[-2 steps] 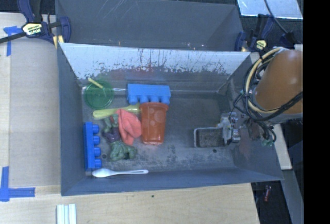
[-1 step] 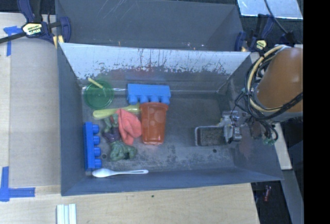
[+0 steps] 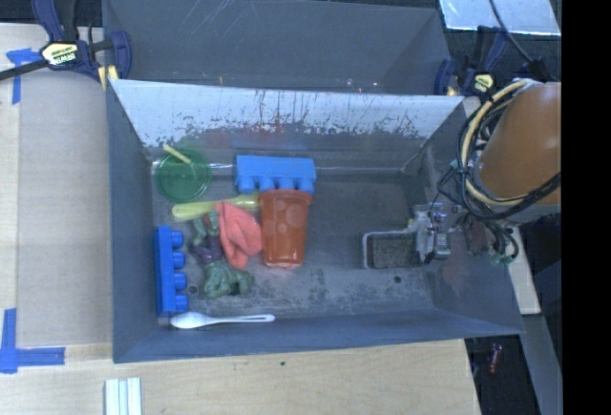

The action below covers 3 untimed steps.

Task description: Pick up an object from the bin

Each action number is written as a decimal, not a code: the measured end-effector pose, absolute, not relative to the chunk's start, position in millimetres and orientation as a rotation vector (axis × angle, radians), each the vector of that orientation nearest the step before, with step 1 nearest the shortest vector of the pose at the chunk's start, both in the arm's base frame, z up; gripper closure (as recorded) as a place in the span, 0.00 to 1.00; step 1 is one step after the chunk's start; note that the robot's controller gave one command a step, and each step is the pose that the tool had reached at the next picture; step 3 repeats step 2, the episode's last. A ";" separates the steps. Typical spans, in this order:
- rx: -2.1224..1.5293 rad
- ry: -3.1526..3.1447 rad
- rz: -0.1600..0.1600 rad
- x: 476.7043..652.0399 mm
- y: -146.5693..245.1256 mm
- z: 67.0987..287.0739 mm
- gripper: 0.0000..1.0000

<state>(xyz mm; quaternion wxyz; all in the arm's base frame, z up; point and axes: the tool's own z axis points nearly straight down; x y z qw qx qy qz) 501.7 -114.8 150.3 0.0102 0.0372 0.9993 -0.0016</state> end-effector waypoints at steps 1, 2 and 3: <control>0.115 3.117 -0.006 502.1 -114.9 158.7 1.00; 0.115 3.126 -0.003 500.4 -114.6 178.5 1.00; 0.115 3.126 -0.003 500.4 -114.6 178.5 1.00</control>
Offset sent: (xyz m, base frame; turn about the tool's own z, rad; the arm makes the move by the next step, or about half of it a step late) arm 0.0003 -0.0001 0.0745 -0.0003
